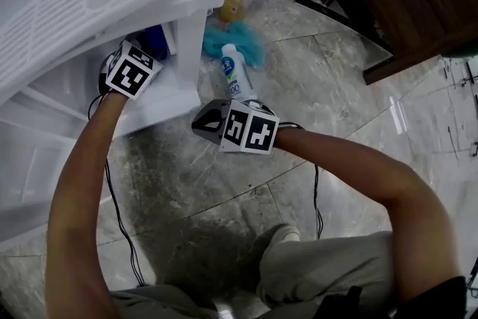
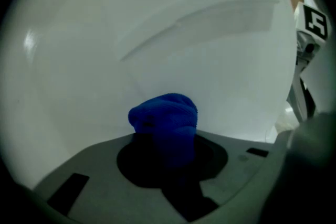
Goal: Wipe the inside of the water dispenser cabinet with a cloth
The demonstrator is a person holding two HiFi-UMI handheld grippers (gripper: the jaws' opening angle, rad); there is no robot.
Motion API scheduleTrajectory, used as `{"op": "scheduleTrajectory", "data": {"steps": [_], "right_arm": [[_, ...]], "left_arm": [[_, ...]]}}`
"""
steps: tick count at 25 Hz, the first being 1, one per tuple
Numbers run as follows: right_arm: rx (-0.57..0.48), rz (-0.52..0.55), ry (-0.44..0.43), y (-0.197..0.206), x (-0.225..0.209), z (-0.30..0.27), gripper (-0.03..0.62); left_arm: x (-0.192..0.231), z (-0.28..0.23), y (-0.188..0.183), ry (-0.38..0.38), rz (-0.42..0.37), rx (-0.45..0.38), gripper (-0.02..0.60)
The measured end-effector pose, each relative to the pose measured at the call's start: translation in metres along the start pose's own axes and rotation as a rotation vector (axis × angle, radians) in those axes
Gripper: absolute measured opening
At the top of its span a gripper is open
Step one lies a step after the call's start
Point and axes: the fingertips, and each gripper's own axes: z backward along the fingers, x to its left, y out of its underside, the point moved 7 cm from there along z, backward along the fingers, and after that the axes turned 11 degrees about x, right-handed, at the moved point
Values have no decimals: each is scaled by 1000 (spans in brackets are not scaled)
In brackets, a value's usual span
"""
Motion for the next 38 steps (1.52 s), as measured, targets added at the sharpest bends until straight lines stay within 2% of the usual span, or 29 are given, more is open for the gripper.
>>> {"op": "scheduleTrajectory", "data": {"steps": [9, 15, 20, 24, 26, 34, 38], "right_arm": [[-21, 40, 18, -19, -13, -2, -2], [-29, 50, 13, -24, -15, -5, -2], [-1, 68, 20, -18, -15, -4, -2], [8, 79, 28, -21, -16, 1, -2], [15, 96, 39, -24, -17, 5, -2], [31, 155, 65, -43, -7, 18, -2], [34, 199, 62, -55, 3, 22, -2]], "left_arm": [[-20, 11, 5, 39, -21, -24, 89], [-3, 5, -1, 52, 49, -12, 89], [1, 5, -3, 94, 93, -44, 89], [-4, 24, -5, 184, 113, -123, 89], [-4, 39, -10, 199, 115, -167, 91], [-10, 87, -32, 177, 122, -246, 90], [-11, 114, -39, 135, 151, -313, 89]]}}
